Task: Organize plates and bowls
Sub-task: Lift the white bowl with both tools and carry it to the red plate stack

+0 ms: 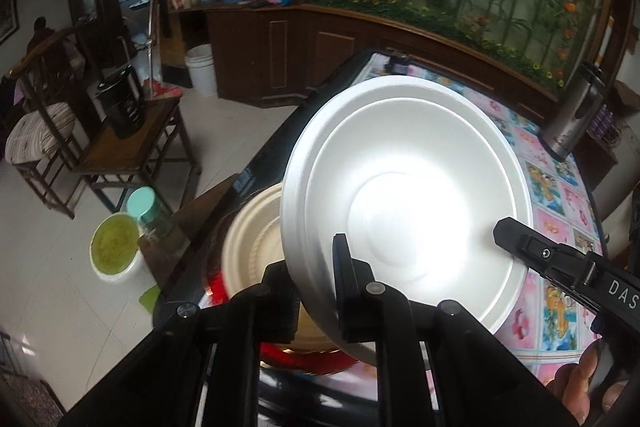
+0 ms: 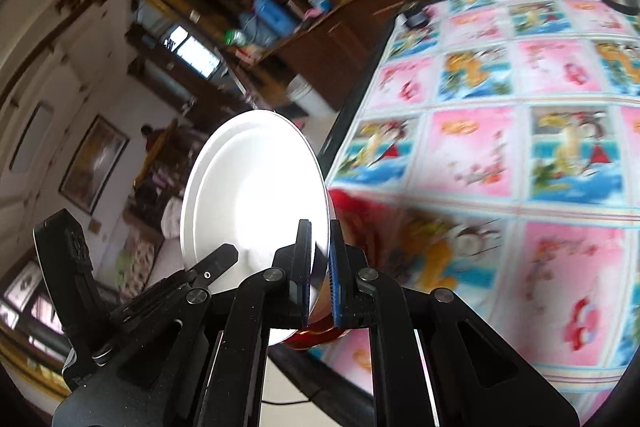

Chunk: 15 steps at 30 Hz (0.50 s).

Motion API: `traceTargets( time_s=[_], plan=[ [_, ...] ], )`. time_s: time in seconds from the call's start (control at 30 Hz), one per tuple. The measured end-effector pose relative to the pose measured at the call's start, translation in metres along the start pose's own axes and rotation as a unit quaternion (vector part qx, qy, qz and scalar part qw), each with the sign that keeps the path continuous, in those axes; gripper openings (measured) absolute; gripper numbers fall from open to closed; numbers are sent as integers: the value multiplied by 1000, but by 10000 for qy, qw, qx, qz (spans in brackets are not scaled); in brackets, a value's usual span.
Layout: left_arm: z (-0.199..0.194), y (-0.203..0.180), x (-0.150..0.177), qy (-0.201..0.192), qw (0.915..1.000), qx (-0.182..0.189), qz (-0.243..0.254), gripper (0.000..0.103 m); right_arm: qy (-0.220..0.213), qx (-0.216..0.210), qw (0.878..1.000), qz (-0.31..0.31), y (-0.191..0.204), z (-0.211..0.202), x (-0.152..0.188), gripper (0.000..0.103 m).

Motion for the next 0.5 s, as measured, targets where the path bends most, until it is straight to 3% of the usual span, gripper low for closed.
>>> traceTargets(
  time_s=[0.2, 0.5],
  plan=[
    [21, 39, 9, 301, 9990, -140, -305, 14, 364, 16, 9991, -214, 23, 41, 17, 7],
    [37, 60, 23, 635, 9969, -154, -427, 16, 710, 106, 9971, -255, 23, 68, 31, 7]
  ],
)
Point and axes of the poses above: each gripper's, at about its wrist camera, not at the fingertips, and z roughly the way its jaws point, y to its left, x to its underside, the point moved 9 cm from there along z, roughly the way its jaws point, and after that the axes turned 15 degrees about -z, right-handed, at the moved point
